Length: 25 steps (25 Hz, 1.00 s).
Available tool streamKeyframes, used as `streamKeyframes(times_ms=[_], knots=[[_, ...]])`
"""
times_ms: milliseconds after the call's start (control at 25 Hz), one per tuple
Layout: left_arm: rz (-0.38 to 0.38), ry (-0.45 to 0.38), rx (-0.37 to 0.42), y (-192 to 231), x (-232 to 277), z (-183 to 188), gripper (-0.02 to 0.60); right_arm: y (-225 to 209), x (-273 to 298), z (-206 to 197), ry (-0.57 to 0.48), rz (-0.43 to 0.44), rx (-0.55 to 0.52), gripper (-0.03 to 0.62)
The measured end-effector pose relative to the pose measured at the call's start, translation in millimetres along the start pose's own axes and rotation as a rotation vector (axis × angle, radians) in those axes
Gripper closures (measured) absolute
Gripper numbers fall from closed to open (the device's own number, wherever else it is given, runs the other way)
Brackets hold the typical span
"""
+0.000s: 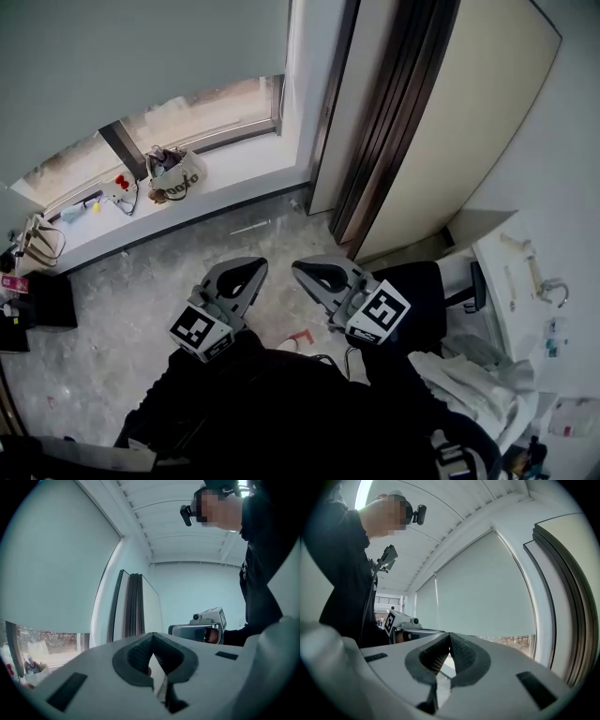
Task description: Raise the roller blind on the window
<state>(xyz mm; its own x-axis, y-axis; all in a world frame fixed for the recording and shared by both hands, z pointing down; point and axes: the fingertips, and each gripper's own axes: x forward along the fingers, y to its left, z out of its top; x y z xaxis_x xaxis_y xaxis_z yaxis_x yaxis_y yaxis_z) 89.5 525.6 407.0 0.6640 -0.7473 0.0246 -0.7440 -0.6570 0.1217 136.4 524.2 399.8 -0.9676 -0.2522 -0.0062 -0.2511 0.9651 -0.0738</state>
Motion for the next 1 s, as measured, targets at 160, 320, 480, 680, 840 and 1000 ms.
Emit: streamKeyframes(times_ms=[160,320,480,680,840,1000], knots=[[-0.008,0.004,0.0,27.8,14.9,-2.1,0.575,-17.4,22.4,-1.8,0.011,0.017,0.018,0.588],[-0.027,-0.011,0.007,67.9,34.5,2.4,0.575,-50.1,49.4,4.0,0.0,-0.005,0.0,0.588],[-0.045,-0.016,-0.005,114.6,53.6,14.3,0.575,-87.5,80.0,16.9,-0.016,-0.045,-0.026,0.588],[-0.081,-0.013,-0.009,172.8,69.4,31.6,0.575,-129.9,128.6,27.7,-0.024,-0.086,-0.007,0.588],[-0.106,-0.001,-0.013,216.4,74.6,38.6,0.575,-154.8,167.5,28.1,-0.013,-0.106,0.003,0.588],[-0.124,0.014,-0.016,253.2,77.6,38.0,0.575,-175.0,198.4,28.0,-0.01,-0.128,0.014,0.588]])
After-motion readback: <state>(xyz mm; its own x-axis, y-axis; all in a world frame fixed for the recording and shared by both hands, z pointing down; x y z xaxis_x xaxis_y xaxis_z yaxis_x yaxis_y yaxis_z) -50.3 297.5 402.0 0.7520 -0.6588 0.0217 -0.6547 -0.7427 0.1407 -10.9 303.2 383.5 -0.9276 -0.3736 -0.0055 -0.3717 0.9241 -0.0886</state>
